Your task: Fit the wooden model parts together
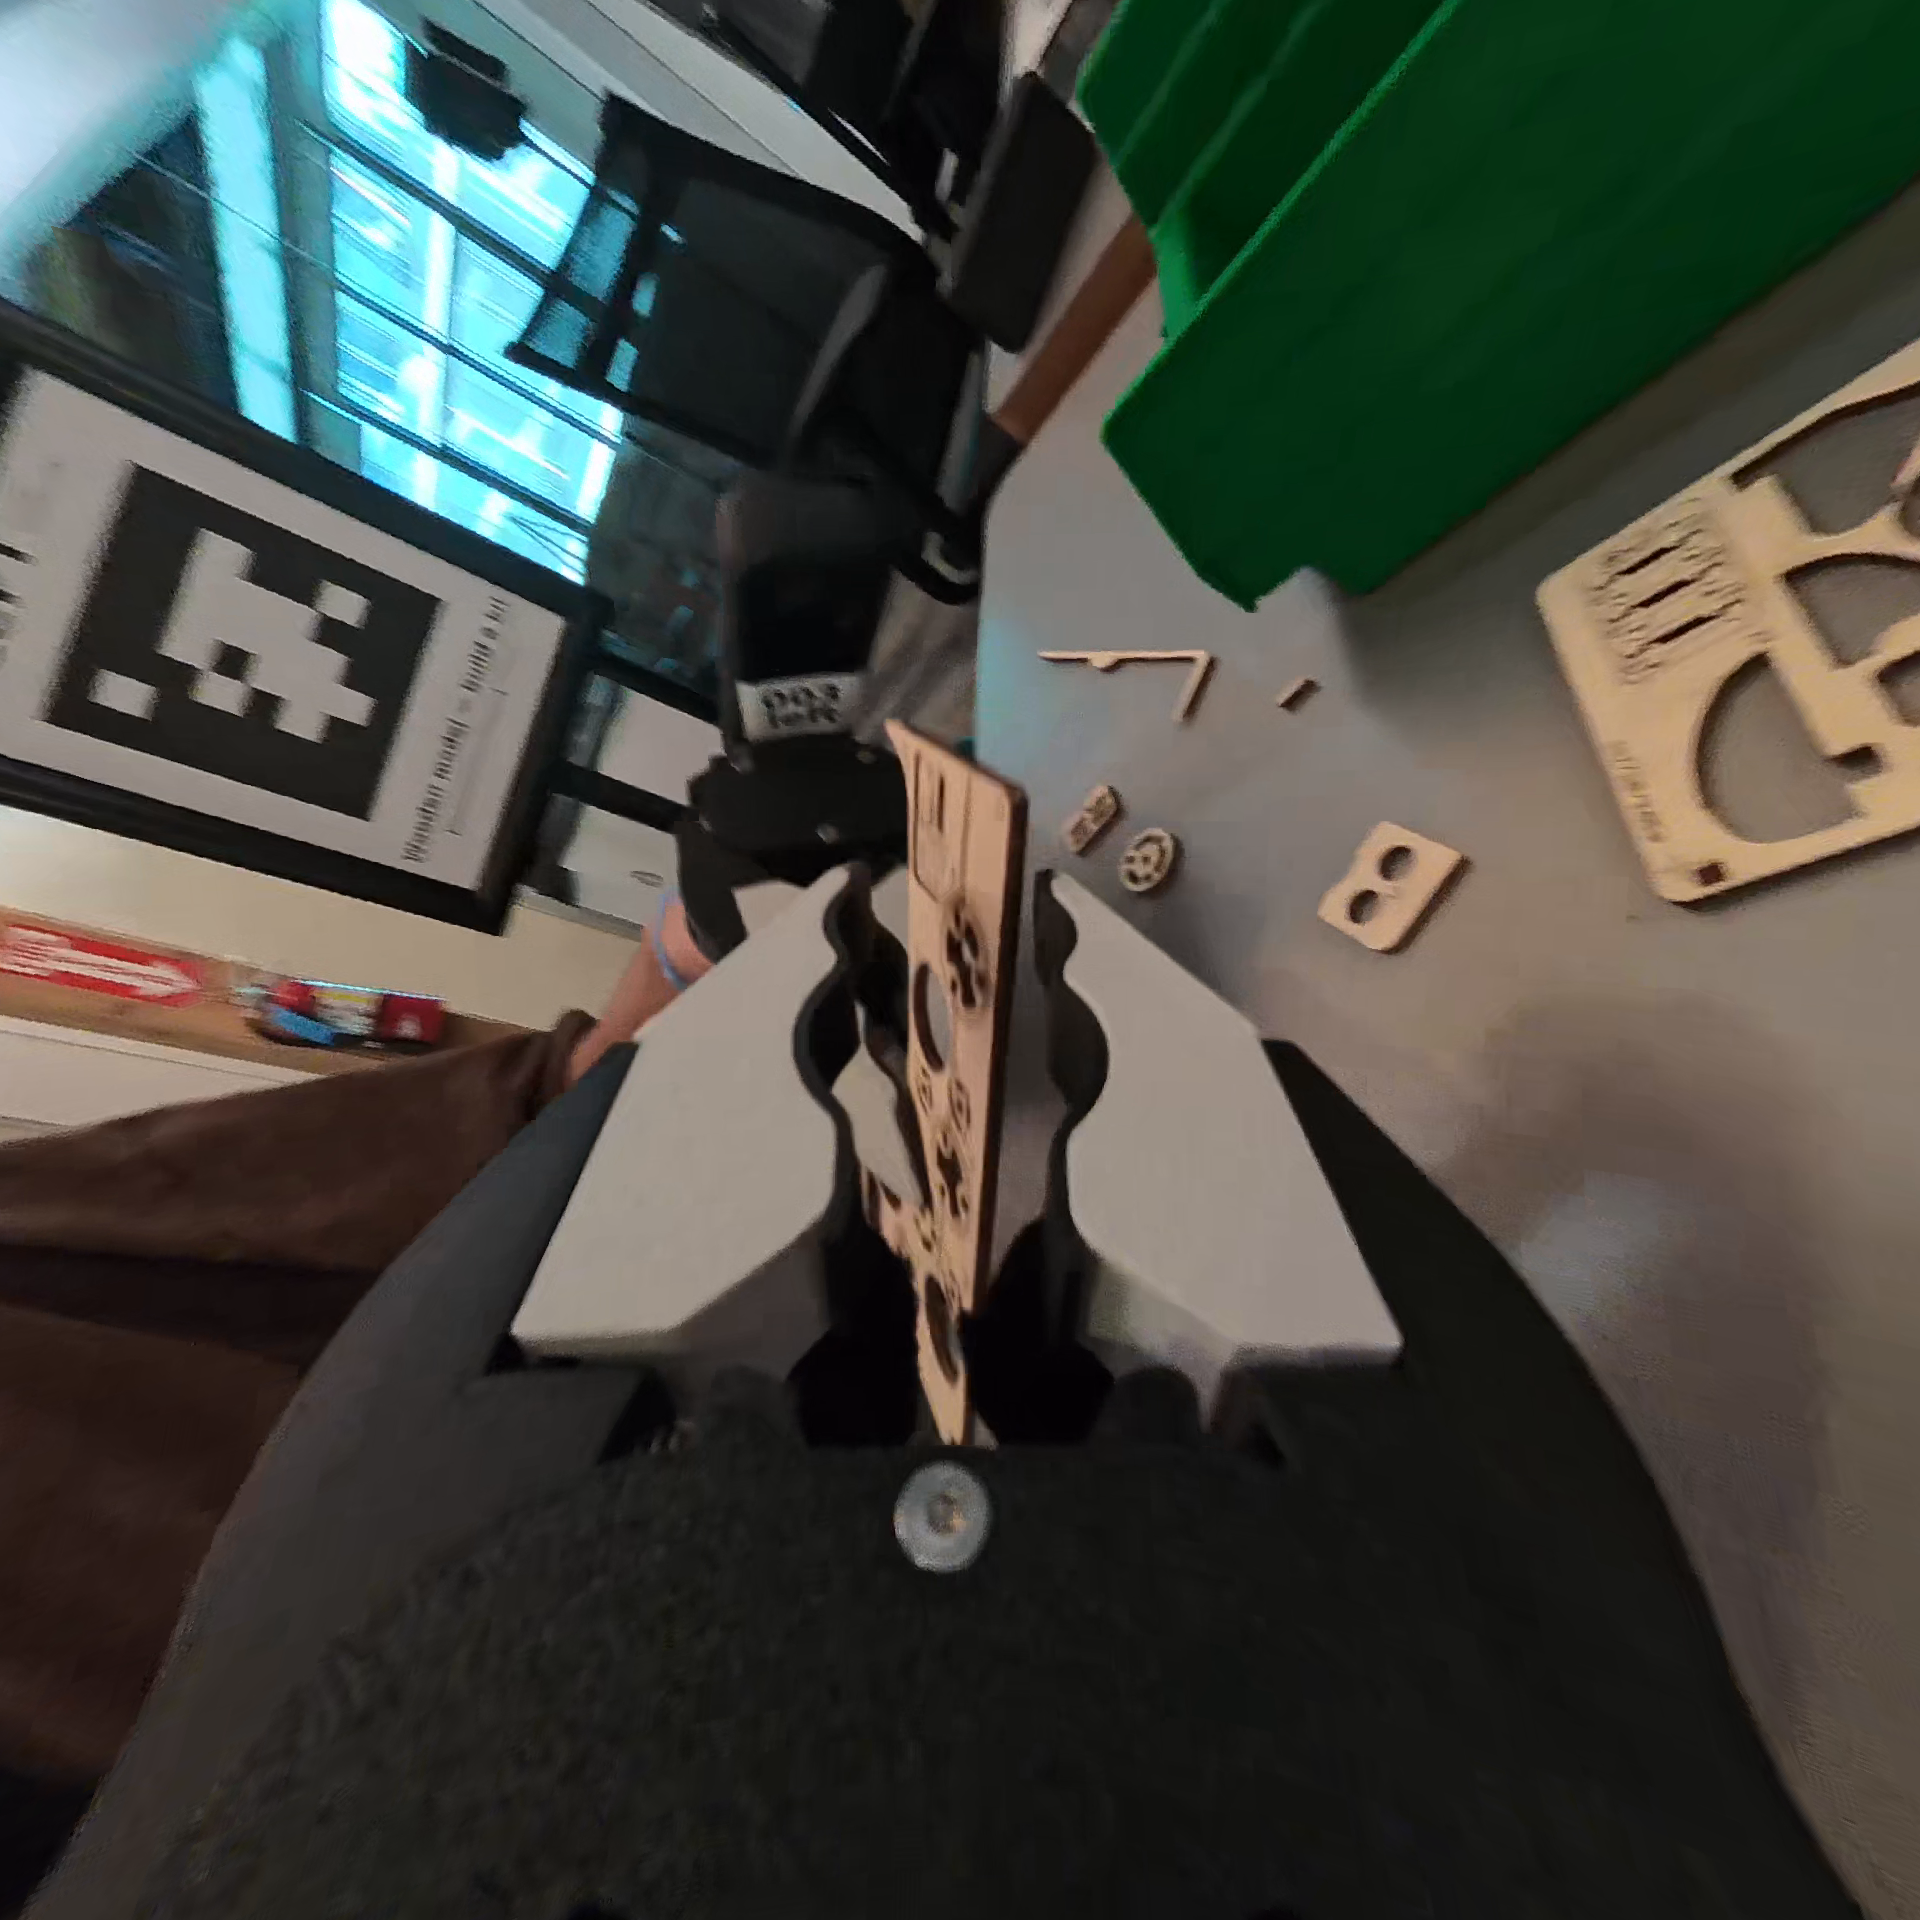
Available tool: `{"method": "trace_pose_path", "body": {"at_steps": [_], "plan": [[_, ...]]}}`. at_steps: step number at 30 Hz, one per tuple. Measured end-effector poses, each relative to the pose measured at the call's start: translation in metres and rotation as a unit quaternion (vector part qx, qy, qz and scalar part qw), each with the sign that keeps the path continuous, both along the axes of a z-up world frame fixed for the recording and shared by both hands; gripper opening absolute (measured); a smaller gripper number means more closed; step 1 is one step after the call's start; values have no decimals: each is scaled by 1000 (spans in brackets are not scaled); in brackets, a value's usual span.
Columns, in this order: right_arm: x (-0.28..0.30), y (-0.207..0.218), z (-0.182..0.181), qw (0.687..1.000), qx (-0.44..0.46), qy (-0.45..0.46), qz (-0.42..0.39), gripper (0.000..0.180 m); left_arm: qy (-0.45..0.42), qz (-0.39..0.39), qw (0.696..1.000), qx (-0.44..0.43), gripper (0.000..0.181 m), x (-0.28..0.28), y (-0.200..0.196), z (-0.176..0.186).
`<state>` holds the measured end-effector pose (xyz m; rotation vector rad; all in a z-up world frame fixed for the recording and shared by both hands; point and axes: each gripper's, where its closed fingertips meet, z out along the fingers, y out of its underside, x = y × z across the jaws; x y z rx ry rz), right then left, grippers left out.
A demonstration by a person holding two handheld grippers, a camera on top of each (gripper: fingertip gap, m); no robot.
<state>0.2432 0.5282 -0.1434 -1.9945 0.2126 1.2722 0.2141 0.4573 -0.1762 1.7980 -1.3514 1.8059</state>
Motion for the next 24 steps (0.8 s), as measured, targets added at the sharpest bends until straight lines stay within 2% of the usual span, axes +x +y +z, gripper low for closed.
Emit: {"method": "trace_pose_path", "body": {"at_steps": [2,8,14,16,19,24], "plan": [[-1,-2,-4,1000,-11,17,1,9,-1,-7,1000,-6,1,0,-8,0],[-1,-8,-24,999,-29,-45,-10,12,24,-2,1000,5,1,0,-15,-12],[1,-16,-60,978,-108,-179,-7,21,68,6,998,-13,1,1,-24,-36],[0,-16,-62,979,-122,-161,-8,22,72,6,997,-37,1,2,-26,-36],[-5,-18,-48,989,-98,-111,9,25,60,2,995,-81,1,1,-30,-26],[-7,-20,-45,994,-97,-55,8,25,53,-11,993,-108,0,1,-38,-22]]}}
